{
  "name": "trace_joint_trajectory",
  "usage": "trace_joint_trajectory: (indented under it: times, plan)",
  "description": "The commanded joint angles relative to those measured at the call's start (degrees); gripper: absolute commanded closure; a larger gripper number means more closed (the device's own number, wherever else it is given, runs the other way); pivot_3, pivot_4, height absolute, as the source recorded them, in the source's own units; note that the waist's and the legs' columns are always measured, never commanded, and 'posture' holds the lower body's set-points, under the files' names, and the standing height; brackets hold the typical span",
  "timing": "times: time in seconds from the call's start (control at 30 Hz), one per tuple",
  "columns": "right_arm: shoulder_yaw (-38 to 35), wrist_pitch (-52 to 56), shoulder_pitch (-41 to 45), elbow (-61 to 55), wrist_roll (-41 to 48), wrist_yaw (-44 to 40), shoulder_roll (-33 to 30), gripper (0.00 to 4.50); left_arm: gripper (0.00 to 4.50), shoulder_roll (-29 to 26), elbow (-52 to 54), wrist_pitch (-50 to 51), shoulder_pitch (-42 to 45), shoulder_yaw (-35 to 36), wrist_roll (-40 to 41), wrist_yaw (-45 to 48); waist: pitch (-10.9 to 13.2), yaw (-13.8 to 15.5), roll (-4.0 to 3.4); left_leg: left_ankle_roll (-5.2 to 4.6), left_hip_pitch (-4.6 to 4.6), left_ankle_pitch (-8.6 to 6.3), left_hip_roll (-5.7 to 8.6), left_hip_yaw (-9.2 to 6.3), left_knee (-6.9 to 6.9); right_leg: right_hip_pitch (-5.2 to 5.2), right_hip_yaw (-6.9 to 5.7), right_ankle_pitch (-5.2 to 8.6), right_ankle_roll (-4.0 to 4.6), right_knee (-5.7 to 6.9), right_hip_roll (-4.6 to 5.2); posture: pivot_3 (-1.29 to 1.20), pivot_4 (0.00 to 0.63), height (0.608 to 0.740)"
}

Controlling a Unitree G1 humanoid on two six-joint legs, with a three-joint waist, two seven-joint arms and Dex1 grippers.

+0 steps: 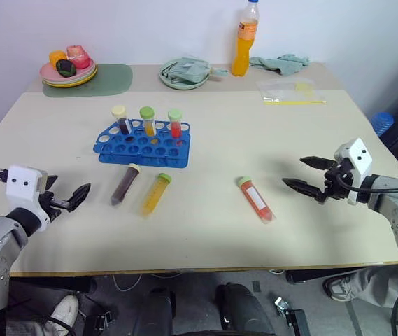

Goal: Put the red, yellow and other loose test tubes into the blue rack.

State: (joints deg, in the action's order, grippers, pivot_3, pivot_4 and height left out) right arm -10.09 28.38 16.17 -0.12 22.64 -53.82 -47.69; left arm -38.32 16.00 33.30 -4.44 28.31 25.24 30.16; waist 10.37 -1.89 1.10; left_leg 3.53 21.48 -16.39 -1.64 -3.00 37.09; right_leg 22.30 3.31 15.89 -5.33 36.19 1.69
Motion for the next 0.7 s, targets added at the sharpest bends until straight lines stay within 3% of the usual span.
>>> trace_joint_trajectory:
  times: [0.03,0.47,0.7]
  plan:
    - [-1.71,0.18,-0.14,-2.59,1.25,-0.36,-0.47,0.00,0.06,-0.32,1.79,-1.04,-0.02,0.45,0.03,0.24,0.00,-0.02,0.00,0.00,0.00,0.00,0.00,0.00,0.00,0.00,0.00,0.00,0.00,0.00,0.00,0.00,0.150,0.740]
    - [-2.27,3.93,-2.41,-9.01,2.87,1.55,-0.36,0.00,0.06,0.10,1.23,-1.68,1.89,-1.18,0.39,0.91,0.00,0.11,-0.01,0.00,0.00,0.00,0.00,0.02,0.01,-0.01,0.01,-0.01,-0.01,0.00,0.00,0.00,0.150,0.740]
    - [-2.70,12.83,-2.37,-17.27,6.43,5.77,-0.27,0.00,0.06,1.08,1.84,-2.03,4.18,-5.04,1.23,2.58,0.00,0.87,-0.02,0.00,0.00,0.00,-0.01,0.03,0.01,0.01,0.02,0.00,-0.01,0.00,-0.03,0.00,0.150,0.740]
